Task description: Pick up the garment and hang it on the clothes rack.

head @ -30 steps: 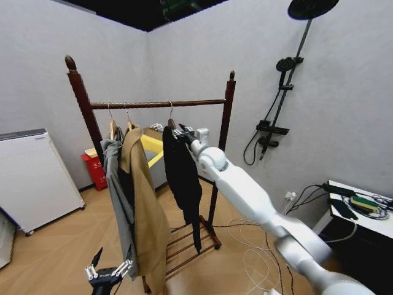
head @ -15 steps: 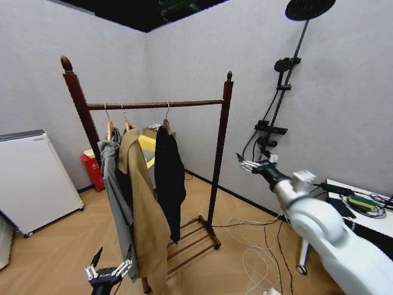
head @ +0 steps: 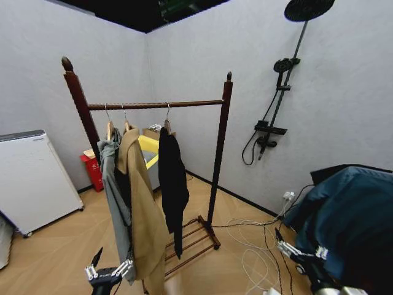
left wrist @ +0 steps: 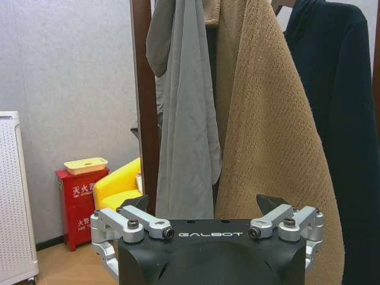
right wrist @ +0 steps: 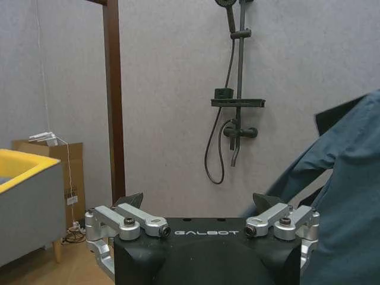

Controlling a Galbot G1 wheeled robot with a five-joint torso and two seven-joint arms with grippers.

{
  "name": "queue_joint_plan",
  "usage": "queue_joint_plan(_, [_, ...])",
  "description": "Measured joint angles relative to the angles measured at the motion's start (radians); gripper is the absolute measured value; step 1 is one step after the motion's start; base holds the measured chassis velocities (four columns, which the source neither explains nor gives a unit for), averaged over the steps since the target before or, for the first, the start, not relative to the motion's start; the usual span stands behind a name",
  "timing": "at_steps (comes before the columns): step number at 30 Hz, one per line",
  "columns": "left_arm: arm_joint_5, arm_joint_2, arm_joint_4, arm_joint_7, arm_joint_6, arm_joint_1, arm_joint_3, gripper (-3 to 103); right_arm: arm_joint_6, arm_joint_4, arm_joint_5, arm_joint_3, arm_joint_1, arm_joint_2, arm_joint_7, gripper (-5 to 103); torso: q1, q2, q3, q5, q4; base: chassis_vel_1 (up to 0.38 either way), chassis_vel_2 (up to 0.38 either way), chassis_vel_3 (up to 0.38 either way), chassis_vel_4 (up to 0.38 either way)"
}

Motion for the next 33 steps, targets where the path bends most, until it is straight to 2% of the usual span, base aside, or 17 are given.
queue_joint_plan(5, [0.000, 0.000, 0.000, 0.000, 0.000, 0.000, 0.000, 100, 0.008, 0.014, -0.028, -0.020, -0.009, 0.019, -0.011, 100, 0.000, 0.000, 0.000, -0.0001, 0.0001, 0.000, 0.000, 0.000, 0.000])
queue_joint_plan(33, [0.000, 0.000, 0.000, 0.000, 0.000, 0.000, 0.000, 100, 0.000, 0.012, -0.025, -0.025, 0.006, 0.012, -0.011, 100, 0.000, 0.000, 0.000, 0.0002, 0.0000, -0.014, -0.016, -0.018, -0.014])
